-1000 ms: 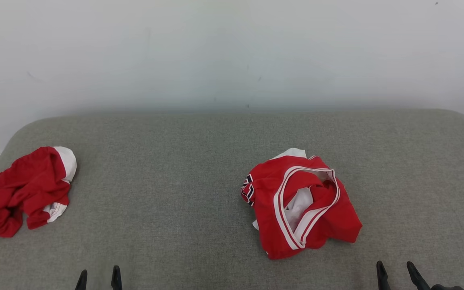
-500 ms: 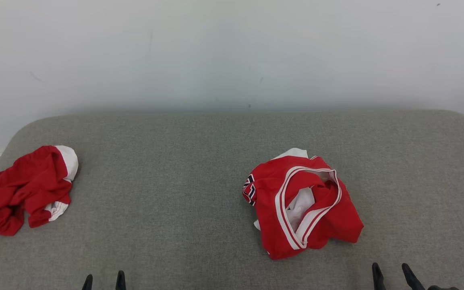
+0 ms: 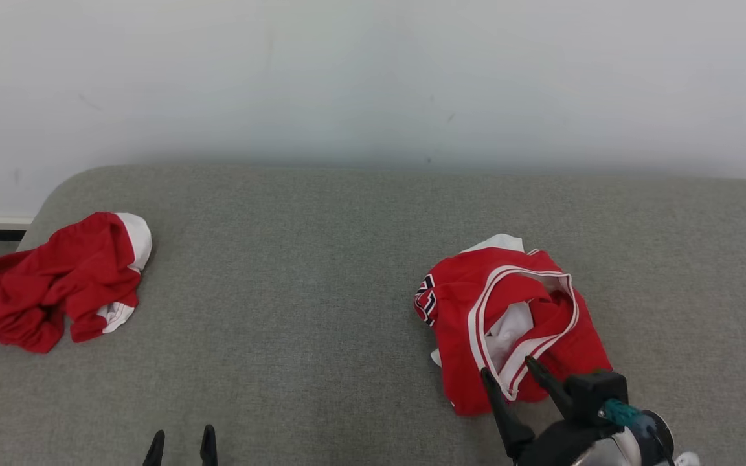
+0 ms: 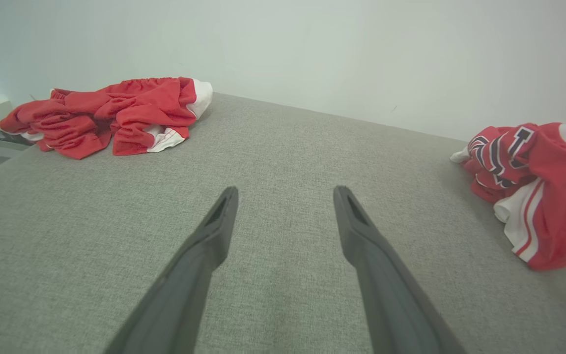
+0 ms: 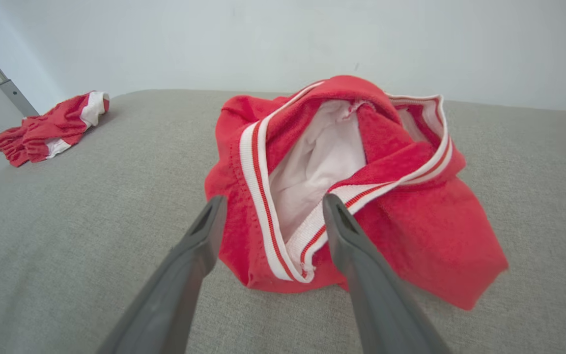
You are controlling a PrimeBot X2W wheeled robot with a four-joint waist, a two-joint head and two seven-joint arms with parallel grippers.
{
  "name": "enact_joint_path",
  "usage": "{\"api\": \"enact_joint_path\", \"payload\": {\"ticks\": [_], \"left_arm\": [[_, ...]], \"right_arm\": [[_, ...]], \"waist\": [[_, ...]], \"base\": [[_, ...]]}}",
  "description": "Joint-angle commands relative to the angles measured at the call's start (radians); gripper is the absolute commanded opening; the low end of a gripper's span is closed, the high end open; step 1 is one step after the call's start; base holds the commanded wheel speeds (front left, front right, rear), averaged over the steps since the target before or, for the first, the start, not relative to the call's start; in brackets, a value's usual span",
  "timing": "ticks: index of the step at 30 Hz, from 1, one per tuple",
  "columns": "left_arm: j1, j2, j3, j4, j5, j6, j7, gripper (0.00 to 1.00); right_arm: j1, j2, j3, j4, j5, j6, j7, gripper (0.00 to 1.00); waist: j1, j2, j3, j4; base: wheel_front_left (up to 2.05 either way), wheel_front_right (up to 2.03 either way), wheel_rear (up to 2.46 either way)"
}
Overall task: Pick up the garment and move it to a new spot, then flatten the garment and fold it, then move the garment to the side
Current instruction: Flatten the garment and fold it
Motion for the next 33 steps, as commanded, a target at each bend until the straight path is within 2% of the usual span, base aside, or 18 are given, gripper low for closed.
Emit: {"api": "enact_joint_path", "payload": {"ticks": [1, 6, 14, 15, 16, 17, 26, 28, 33], "left_arm": [[-0.012, -0.002, -0.004, 0.004, -0.007, -0.002, -0.003, 1.0], [-0.019, -0.001, -0.016, 0.008, -0.016, 0.0, -0.003, 1.0], [-0.03, -0.002, -0.044, 0.009, -0.032, 0.008, -0.003, 1.0], [-0.027, -0.002, -0.046, 0.009, -0.032, 0.006, -0.003, 1.0], [-0.026, -0.001, -0.047, 0.01, -0.031, 0.006, -0.003, 1.0], [-0.022, -0.001, -0.046, 0.011, -0.03, 0.006, -0.003, 1.0], [0.011, -0.001, -0.023, 0.006, -0.023, 0.008, -0.003, 1.0], [0.016, -0.001, -0.011, 0.0, -0.029, 0.013, -0.003, 1.0], [0.001, -0.001, 0.002, -0.008, -0.019, 0.011, -0.003, 1.0]], "right_arm": [[-0.034, -0.001, 0.003, 0.034, -0.002, -0.002, 0.032, 1.0], [-0.11, 0.0, -0.014, 0.127, 0.033, -0.002, 0.109, 1.0], [-0.176, -0.001, 0.022, 0.232, 0.055, -0.002, 0.148, 1.0], [-0.181, -0.001, 0.024, 0.244, 0.06, -0.002, 0.156, 0.96], [-0.183, -0.001, 0.027, 0.25, 0.066, -0.002, 0.155, 0.55], [-0.187, 0.0, 0.032, 0.248, 0.072, -0.002, 0.15, 0.0], [-0.211, 0.0, 0.096, 0.108, 0.166, -0.002, 0.135, 0.0], [-0.25, 0.001, 0.142, 0.057, 0.245, -0.002, 0.147, 0.0], [-0.418, -0.001, 0.244, 0.007, 0.317, -0.002, 0.187, 0.0]], "waist": [[0.0, 0.0, 0.009, 0.024], [0.0, 0.0, 0.022, 0.062], [0.0, 0.0, 0.034, 0.111], [0.0, 0.0, 0.033, 0.116], [0.0, 0.0, 0.029, 0.121], [0.0, 0.0, 0.027, 0.124], [0.0, 0.0, -0.004, 0.108], [0.0, 0.0, -0.004, 0.087], [0.0, 0.0, -0.001, 0.055]], "base": [[0.0, 0.0, 0.0], [0.0, 0.0, 0.0], [0.0, 0.0, 0.0], [0.0, 0.0, 0.0], [0.0, 0.0, 0.0], [0.0, 0.0, 0.0], [0.0, 0.0, 0.0], [0.0, 0.0, 0.0], [0.0, 0.0, 0.0]]}}
